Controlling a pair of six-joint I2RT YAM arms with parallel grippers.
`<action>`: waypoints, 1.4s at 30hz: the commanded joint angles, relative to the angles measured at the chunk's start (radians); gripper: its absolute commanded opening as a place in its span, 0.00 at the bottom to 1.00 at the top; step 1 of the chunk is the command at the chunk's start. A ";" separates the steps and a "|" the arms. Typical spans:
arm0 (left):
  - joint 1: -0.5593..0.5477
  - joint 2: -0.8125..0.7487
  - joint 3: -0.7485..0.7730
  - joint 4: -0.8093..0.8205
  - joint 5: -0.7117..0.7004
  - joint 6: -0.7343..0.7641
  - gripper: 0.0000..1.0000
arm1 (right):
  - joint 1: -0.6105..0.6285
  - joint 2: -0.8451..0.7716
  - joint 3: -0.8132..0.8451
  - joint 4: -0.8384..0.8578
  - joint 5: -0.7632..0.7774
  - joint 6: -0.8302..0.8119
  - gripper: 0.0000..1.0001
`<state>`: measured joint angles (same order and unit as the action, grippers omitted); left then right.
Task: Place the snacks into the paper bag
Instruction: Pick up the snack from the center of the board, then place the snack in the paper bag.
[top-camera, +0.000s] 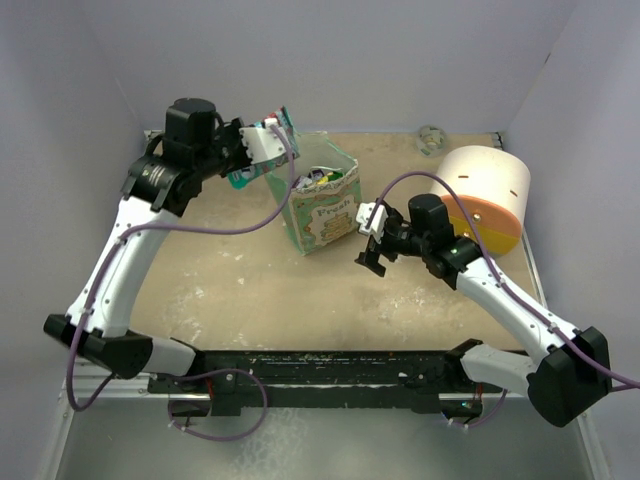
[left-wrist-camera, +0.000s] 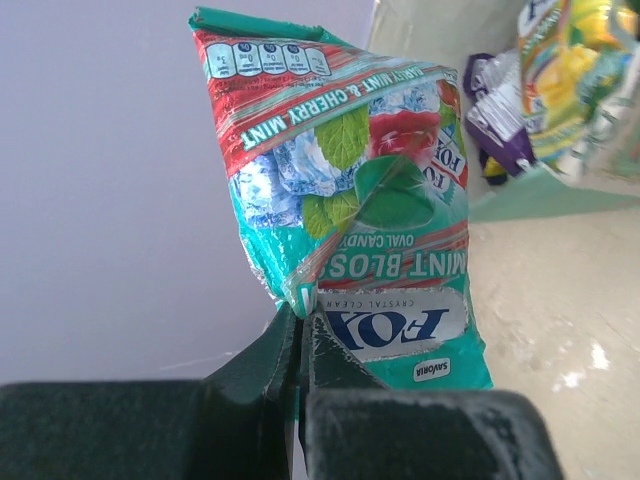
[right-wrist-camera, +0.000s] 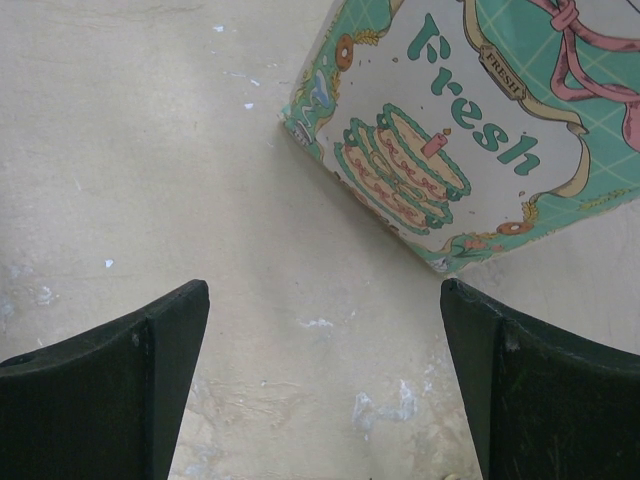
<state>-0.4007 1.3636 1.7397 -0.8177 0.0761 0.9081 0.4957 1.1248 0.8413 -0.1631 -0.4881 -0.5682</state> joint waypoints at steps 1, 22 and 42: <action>-0.003 0.078 0.130 0.141 -0.010 0.090 0.00 | -0.018 -0.029 -0.010 0.046 -0.002 0.010 1.00; -0.140 0.292 0.134 0.210 -0.119 0.377 0.00 | -0.040 -0.032 -0.022 0.056 -0.015 0.008 1.00; -0.174 0.362 0.082 0.307 -0.068 0.199 0.00 | -0.042 -0.035 -0.027 0.062 -0.013 0.005 1.00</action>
<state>-0.5720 1.7729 1.8458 -0.6430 -0.0212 1.1648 0.4580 1.1141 0.8120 -0.1410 -0.4889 -0.5682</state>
